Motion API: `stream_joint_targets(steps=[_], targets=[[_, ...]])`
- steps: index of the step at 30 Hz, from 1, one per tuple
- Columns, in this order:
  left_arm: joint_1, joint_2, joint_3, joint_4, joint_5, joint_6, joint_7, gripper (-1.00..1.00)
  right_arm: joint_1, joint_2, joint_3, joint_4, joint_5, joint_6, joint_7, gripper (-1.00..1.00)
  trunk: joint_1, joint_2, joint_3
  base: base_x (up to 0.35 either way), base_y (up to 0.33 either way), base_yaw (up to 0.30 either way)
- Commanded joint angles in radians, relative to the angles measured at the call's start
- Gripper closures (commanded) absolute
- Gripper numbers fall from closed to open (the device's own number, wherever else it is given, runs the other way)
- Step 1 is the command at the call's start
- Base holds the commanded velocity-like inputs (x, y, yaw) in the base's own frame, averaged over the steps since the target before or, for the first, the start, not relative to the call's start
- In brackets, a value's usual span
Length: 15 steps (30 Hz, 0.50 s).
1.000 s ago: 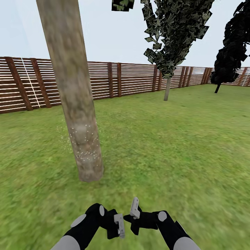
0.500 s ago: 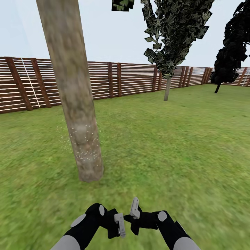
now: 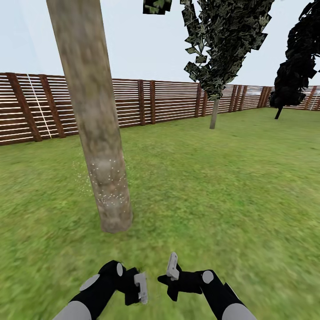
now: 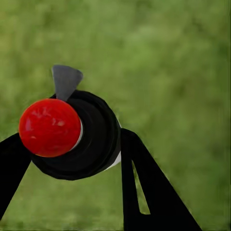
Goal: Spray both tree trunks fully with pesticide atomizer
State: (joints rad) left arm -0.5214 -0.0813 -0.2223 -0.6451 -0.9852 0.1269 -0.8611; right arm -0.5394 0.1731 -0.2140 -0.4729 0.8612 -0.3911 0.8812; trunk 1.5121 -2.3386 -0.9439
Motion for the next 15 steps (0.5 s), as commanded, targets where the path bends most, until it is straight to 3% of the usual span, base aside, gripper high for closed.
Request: stream_joint_targets(steps=[1,5,6,7,8,11,13,14,15], targets=[[0.001,0.035,-0.002,-0.002,0.005,0.011,-0.004,1.00,-0.001,0.001,-0.008,-0.001,0.008,-0.004,0.005,1.00,0.000,0.000,-0.001,0.000,0.000,0.000],[0.013,0.158,0.000,-0.002,0.005,0.011,-0.004,1.00,-0.001,0.001,-0.008,-0.001,0.009,-0.003,0.005,1.00,0.000,0.000,-0.001,0.000,0.000,0.000],[0.014,0.175,0.000,-0.002,0.005,0.011,-0.004,1.00,-0.001,0.001,-0.008,-0.001,0.009,-0.003,0.005,1.00,0.000,0.000,-0.001,0.000,0.000,0.000],[0.015,0.207,0.000,-0.002,0.005,0.011,-0.004,1.00,-0.001,0.001,-0.008,-0.001,0.009,-0.003,0.005,1.00,0.000,0.000,-0.001,0.000,0.000,0.000],[0.015,0.225,0.000,-0.001,0.005,0.011,-0.004,1.00,-0.001,0.001,-0.009,-0.001,0.009,-0.003,0.005,-1.00,0.000,0.000,-0.001,0.000,0.000,0.000],[0.016,0.276,0.001,-0.001,0.006,0.011,-0.004,1.00,-0.001,0.001,-0.009,-0.001,0.010,-0.003,0.005,-1.00,0.000,0.000,-0.001,0.000,0.000,0.000],[0.015,0.291,0.018,-0.002,0.012,0.010,0.007,1.00,-0.001,0.001,-0.009,0.002,0.012,-0.003,0.000,-1.00,0.000,0.000,-0.001,0.000,0.000,0.000],[0.015,0.294,0.054,-0.002,0.014,0.009,0.032,1.00,-0.001,0.001,-0.011,0.001,0.013,-0.003,-0.002,-1.00,0.000,0.000,-0.001,0.000,0.000,0.000],[0.015,0.293,0.120,-0.001,0.017,0.004,0.076,1.00,-0.001,-0.002,-0.014,0.001,0.012,-0.004,-0.009,-1.00,0.000,0.000,-0.001,0.000,0.000,0.000]])
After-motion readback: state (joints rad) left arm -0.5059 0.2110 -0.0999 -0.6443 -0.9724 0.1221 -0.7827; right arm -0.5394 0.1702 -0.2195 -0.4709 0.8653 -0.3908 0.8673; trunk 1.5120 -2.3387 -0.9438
